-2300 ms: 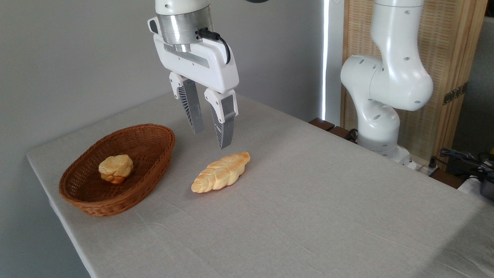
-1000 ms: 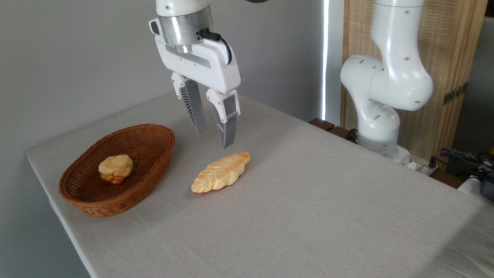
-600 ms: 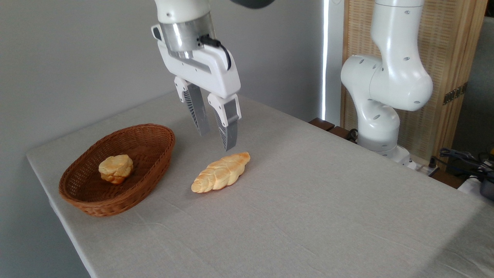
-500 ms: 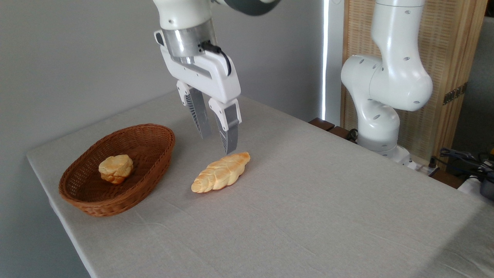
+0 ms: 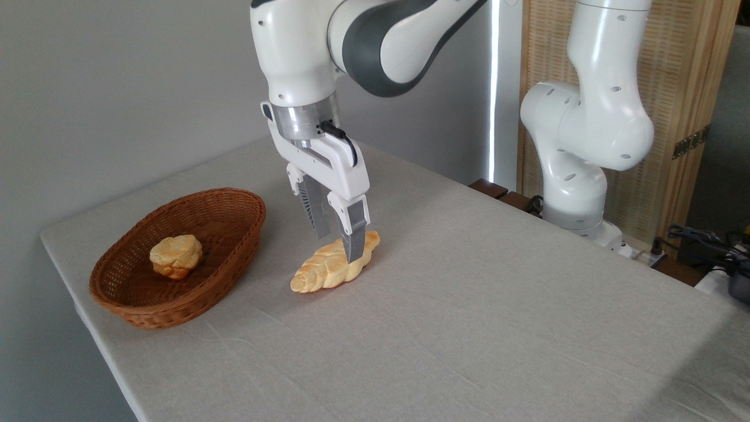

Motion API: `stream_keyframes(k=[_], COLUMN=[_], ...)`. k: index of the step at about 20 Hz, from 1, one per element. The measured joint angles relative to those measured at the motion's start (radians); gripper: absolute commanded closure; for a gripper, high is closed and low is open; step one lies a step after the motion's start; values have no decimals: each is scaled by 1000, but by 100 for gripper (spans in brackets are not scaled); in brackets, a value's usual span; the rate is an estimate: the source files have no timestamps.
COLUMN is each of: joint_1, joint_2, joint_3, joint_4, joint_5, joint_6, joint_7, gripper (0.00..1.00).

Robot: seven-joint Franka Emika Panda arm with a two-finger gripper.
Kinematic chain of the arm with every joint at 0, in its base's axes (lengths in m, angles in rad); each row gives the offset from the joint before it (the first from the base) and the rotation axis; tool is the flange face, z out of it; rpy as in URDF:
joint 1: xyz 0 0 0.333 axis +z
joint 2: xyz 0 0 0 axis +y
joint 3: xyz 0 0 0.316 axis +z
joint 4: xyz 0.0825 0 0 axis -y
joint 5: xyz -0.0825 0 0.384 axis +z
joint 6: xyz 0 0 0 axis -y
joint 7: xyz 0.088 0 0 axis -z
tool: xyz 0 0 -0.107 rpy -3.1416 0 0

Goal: Put bread into the basket
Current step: 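Lower the open gripper down onto the braided bread, then close the gripper around the middle of the braided bread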

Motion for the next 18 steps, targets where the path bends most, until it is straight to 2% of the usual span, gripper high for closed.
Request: stream_keyframes(k=[5,10,18], joint_1=[-25,-47,-51], joint_2=[21,50,60], joint_3=[0,0,0], joint_4=[-33,-38,-39], joint_5=[0,-15,-16], joint_6=[71,122,127], joint_7=[-91,-113,-114], gripper=[0,0,0])
